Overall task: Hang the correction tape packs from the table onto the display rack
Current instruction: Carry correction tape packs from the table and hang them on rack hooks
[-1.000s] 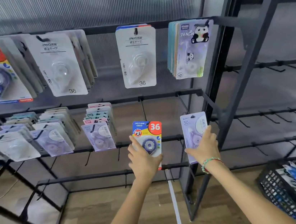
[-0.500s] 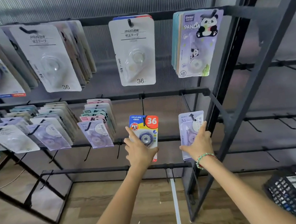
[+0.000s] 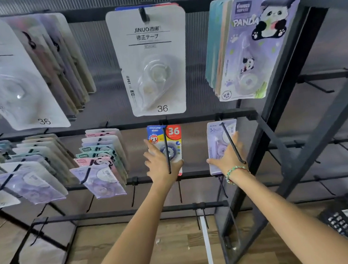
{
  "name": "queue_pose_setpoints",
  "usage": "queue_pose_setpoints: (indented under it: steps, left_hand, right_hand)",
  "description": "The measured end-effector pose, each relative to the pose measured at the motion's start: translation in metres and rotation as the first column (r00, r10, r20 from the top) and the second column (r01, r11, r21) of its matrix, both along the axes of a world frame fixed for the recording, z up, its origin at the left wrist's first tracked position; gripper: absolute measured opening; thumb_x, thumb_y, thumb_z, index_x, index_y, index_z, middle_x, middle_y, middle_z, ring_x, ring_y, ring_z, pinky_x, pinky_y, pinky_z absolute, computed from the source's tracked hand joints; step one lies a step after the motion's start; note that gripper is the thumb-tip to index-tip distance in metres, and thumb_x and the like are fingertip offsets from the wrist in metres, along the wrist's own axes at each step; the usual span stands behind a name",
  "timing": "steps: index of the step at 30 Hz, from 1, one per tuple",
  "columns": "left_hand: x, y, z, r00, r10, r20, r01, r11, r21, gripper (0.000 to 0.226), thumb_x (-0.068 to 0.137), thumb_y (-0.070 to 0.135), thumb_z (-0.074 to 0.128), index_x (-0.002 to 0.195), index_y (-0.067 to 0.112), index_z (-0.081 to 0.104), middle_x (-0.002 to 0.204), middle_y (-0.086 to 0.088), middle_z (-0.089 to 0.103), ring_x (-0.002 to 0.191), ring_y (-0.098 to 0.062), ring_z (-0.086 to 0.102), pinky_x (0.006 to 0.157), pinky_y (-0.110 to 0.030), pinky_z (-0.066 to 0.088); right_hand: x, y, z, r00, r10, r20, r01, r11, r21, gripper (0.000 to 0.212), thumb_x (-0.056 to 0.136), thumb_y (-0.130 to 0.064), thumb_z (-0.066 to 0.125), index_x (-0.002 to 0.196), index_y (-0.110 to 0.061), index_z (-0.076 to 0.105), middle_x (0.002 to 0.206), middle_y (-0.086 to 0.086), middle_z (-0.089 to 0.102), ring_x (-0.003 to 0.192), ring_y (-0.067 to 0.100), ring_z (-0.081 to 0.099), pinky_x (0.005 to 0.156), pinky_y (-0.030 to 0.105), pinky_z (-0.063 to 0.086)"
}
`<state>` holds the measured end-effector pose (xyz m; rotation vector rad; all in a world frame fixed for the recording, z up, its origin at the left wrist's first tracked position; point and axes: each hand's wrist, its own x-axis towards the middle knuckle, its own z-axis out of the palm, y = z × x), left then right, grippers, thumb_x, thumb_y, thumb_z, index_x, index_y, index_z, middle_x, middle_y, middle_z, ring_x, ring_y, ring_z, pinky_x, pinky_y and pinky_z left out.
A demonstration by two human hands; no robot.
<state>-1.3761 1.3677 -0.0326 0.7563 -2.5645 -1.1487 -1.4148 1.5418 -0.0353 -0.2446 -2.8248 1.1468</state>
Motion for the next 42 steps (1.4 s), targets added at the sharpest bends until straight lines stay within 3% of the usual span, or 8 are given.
queue_pose_setpoints:
  steps: [7, 19, 25, 28, 36, 42]
  left_hand:
    - [-0.024, -0.005, -0.004, 0.999, 0.017, 0.042, -0.015, 0.999, -0.031, 0.124, 0.074, 0.041, 0.079, 0.151, 0.014, -0.013, 0.140, -0.017, 0.030, 0.131, -0.038, 0.038, 0.100, -0.055, 0.041]
    - [-0.027, -0.004, -0.007, 0.999, 0.029, 0.046, -0.028, 0.999, -0.027, 0.126, 0.074, 0.044, 0.079, 0.151, 0.018, -0.017, 0.143, -0.016, 0.029, 0.133, -0.037, 0.036, 0.104, -0.056, 0.038]
    - [-0.021, -0.006, 0.000, 0.994, 0.029, 0.104, -0.015, 0.990, -0.139, 0.136, 0.068, 0.053, 0.081, 0.150, 0.016, -0.020, 0.148, -0.017, 0.026, 0.134, -0.038, 0.037, 0.104, -0.055, 0.037]
    - [-0.015, -0.008, 0.002, 0.993, 0.018, 0.118, 0.004, 0.983, -0.182, 0.134, 0.069, 0.053, 0.080, 0.150, 0.013, -0.019, 0.152, -0.018, 0.021, 0.136, -0.039, 0.034, 0.105, -0.055, 0.035]
    - [0.023, -0.013, 0.003, 0.988, -0.116, 0.102, 0.140, 0.952, -0.272, 0.105, 0.085, 0.047, 0.067, 0.153, 0.010, -0.004, 0.154, -0.019, 0.015, 0.142, -0.037, 0.022, 0.113, -0.050, 0.027]
    - [0.072, -0.005, 0.011, 0.978, -0.199, 0.064, 0.209, 0.928, -0.307, 0.085, 0.086, 0.037, 0.067, 0.150, 0.011, 0.015, 0.156, -0.016, 0.017, 0.142, -0.034, 0.020, 0.114, -0.051, 0.025]
  right_hand:
    - [-0.031, -0.010, -0.003, 1.000, -0.017, -0.012, 0.016, 1.000, -0.021, 0.130, 0.056, -0.027, 0.092, 0.150, -0.010, 0.004, 0.139, 0.019, 0.030, 0.123, 0.036, 0.043, 0.099, 0.046, 0.042]
    - [-0.028, -0.012, -0.008, 0.999, -0.038, 0.008, 0.039, 0.997, -0.072, 0.125, 0.066, -0.023, 0.087, 0.152, -0.016, -0.004, 0.139, 0.018, 0.032, 0.125, 0.036, 0.043, 0.101, 0.048, 0.043]
    - [-0.019, -0.011, -0.003, 0.998, -0.037, 0.047, 0.038, 0.999, -0.034, 0.122, 0.065, -0.035, 0.085, 0.153, -0.018, 0.002, 0.149, 0.016, 0.027, 0.134, 0.036, 0.034, 0.103, 0.053, 0.040]
    - [-0.013, -0.009, 0.000, 0.994, -0.010, 0.105, 0.009, 1.000, 0.013, 0.116, 0.074, -0.036, 0.079, 0.152, -0.010, -0.003, 0.155, 0.016, 0.016, 0.141, 0.035, 0.023, 0.108, 0.052, 0.031]
    - [0.024, -0.006, 0.006, 0.990, 0.142, 0.021, -0.143, 0.981, 0.128, 0.085, 0.080, -0.038, 0.071, 0.146, -0.012, 0.024, 0.150, 0.010, 0.030, 0.134, 0.032, 0.036, 0.104, 0.049, 0.041]
    - [0.070, 0.005, 0.022, 0.956, 0.292, 0.015, -0.281, 0.902, 0.326, 0.070, 0.088, -0.027, 0.059, 0.147, -0.009, 0.024, 0.149, 0.011, 0.032, 0.133, 0.032, 0.033, 0.108, 0.039, 0.029]
